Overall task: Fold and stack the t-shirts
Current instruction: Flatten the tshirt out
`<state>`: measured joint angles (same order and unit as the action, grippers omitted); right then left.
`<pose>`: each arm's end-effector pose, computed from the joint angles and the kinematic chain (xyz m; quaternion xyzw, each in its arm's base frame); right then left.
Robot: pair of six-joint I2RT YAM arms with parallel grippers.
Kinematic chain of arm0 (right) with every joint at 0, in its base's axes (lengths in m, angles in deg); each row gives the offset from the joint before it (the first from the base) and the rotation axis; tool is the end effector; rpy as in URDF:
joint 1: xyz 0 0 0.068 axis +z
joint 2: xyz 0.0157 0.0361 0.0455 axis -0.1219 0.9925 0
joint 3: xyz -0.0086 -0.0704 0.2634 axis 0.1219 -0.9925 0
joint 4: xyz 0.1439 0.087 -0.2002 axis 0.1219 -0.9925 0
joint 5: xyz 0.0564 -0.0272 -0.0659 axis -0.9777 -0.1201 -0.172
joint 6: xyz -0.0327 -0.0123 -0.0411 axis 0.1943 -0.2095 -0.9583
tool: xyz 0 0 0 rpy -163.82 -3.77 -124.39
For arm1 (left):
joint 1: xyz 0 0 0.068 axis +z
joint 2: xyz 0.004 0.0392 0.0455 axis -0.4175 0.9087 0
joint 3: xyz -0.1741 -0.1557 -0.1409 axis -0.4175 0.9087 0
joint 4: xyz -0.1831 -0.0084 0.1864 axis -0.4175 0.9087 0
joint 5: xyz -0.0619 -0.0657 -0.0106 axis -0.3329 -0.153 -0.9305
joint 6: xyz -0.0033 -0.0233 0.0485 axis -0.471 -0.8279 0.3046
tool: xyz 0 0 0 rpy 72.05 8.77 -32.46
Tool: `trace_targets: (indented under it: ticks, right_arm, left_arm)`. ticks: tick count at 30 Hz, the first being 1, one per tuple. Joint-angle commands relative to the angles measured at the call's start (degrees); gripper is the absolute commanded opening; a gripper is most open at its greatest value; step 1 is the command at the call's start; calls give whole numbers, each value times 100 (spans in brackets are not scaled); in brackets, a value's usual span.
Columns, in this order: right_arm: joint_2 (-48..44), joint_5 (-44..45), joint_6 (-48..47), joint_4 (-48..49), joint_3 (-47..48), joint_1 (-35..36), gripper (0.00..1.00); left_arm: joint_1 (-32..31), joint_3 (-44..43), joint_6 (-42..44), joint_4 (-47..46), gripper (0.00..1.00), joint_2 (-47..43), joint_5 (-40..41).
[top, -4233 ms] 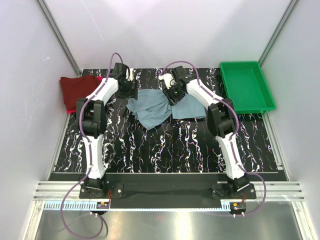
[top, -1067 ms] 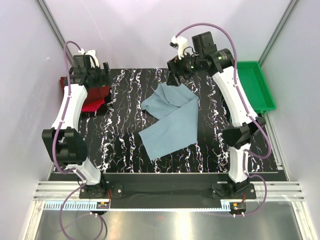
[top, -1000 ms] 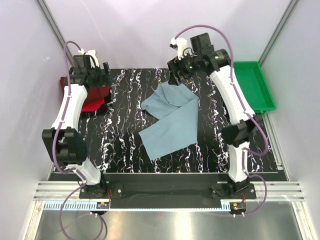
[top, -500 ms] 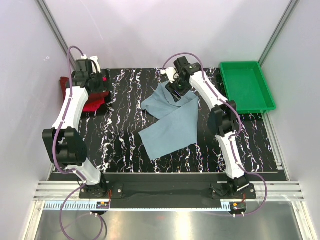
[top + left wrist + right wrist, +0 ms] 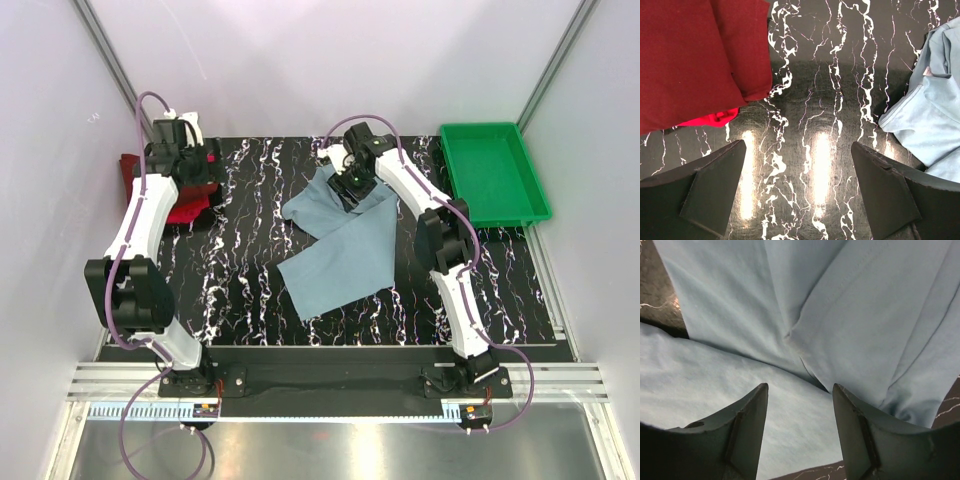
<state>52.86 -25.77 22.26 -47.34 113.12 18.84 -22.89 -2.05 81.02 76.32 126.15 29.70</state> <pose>0.4572 0.2300 0.2199 -0.4606 0.8591 0.1019 0.1987 0.3689 0.0091 0.3399 -0.0464 0.9116 -0.0467 0.4058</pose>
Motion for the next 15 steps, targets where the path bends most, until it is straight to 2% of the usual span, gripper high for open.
trace_targets:
  ticks: [1,6,15]
  right_arm:
    - [-178,-291,63,270,179,122,61]
    - [217,-335,37,68,688,166,63]
    - [481,-344,2,200,733,237,63]
  left_arm:
    - [-20,163,84,-204,93,-309,54]
    - [-20,242,119,-221,94,-336,107]
    - [-29,251,128,-213,94,-266,151]
